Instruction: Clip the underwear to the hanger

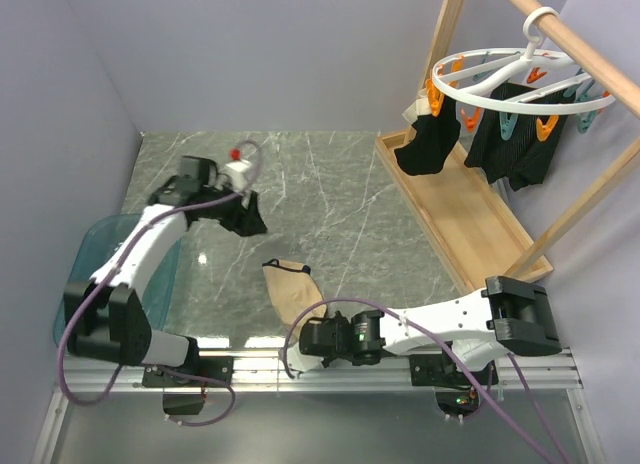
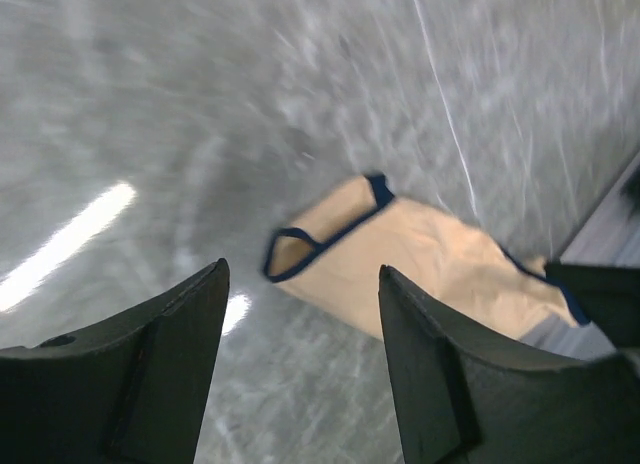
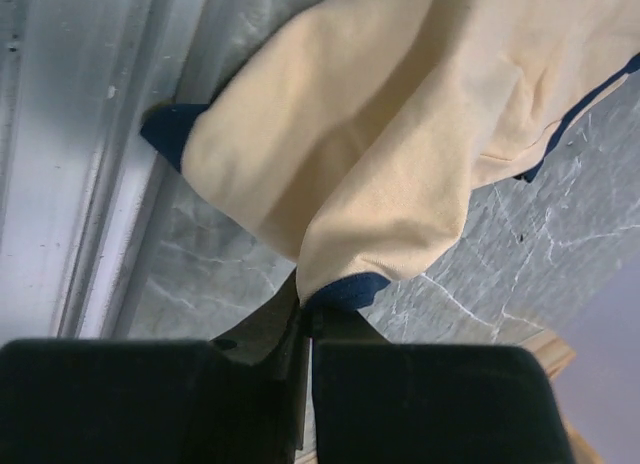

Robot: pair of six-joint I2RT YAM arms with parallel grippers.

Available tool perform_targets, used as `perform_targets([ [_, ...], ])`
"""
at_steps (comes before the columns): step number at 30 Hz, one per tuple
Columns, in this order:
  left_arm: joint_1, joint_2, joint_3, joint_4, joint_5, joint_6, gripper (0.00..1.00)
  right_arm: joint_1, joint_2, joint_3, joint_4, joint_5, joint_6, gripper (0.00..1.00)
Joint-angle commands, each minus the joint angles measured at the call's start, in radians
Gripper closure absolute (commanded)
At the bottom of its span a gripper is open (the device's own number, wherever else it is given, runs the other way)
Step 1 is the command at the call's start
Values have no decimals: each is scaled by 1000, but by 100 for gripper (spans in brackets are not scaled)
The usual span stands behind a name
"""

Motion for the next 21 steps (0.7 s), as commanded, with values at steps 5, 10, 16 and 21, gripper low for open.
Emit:
perform_targets([
  [5, -280, 190, 78, -22, -119, 93, 32, 97, 10, -3, 30, 84, 71, 100],
  [10, -378, 347, 141, -22, -131, 133, 31, 123, 42, 23, 14, 59, 126, 100],
  [16, -507, 448, 166, 2, -241, 161, 33, 127, 50, 32, -6, 44, 171, 100],
  [21, -550, 493, 157, -1, -322, 190, 39, 131, 44, 37, -18, 36, 192, 100],
])
